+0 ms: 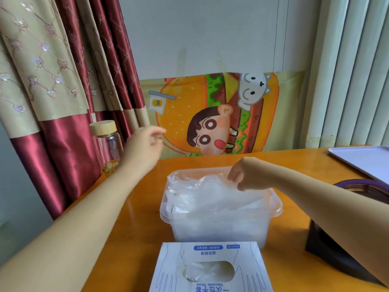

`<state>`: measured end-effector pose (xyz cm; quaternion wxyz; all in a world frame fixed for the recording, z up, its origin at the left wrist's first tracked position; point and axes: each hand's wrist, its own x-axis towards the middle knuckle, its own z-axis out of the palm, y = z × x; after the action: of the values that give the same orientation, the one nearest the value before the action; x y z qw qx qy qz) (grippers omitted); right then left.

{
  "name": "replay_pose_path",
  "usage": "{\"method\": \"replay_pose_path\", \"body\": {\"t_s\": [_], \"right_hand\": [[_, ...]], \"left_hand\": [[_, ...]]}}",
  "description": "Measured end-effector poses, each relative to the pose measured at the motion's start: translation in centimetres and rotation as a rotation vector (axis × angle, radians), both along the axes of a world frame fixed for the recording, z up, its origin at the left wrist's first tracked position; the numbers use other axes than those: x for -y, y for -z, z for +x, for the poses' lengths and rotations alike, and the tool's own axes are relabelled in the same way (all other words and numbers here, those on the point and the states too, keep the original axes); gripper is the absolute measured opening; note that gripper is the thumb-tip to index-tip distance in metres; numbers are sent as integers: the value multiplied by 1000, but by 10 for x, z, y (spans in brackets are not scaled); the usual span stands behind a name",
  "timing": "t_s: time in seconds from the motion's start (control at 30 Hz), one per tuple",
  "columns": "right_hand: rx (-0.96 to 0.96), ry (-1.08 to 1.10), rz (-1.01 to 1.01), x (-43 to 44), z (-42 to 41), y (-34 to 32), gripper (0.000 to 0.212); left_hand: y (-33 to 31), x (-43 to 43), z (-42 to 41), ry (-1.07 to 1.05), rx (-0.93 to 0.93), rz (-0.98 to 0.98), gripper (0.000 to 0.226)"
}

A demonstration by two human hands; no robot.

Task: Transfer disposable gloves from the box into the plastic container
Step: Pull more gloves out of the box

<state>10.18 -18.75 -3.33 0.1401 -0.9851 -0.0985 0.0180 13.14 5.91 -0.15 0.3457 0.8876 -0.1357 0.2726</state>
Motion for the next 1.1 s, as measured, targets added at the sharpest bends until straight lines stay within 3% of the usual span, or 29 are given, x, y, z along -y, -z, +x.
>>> {"method": "replay_pose_path", "body": {"t_s": [0.03, 0.1, 0.17, 0.23, 0.3, 0.37, 0.5, 0.63, 0.77, 0.9, 1.03, 1.1], "right_hand": [[4, 7, -31, -3, 1, 3, 39], [2, 37, -104, -7, 3, 9, 38], [9, 64, -269, -9, 2, 14, 40], [79, 66, -509, -9, -2, 18, 47], [223, 18, -668, -10, -6, 18, 52], [263, -121, -684, -12, -4, 18, 54], [-182, -218, -585, -17, 18, 36, 54], [-377, -169, -705, -13, 47, 68, 39], [-323, -161, -695, -13, 48, 65, 42], [-196, -145, -567, -15, 14, 27, 70], [242, -199, -287, -16, -27, -12, 44], [342, -278, -103, -24, -52, -16, 26]], "left_hand": [[-4, 14, -9, 151, 39, 110, 28], [1, 44, -23, 400, -150, 424, 29], [18, 66, -23, 446, -447, 795, 45], [36, 75, -13, 353, -627, 1046, 58], [48, 79, -5, 299, -707, 1123, 64], [57, 82, 3, 304, -744, 1139, 69], [75, 81, 15, 319, -820, 1127, 74], [86, 83, 19, 340, -874, 1228, 63], [74, 76, 17, 364, -863, 1133, 60], [33, 53, 0, 439, -771, 856, 54], [4, 21, -30, 459, -646, 473, 42], [5, 4, -50, 458, -596, 234, 32]]}}
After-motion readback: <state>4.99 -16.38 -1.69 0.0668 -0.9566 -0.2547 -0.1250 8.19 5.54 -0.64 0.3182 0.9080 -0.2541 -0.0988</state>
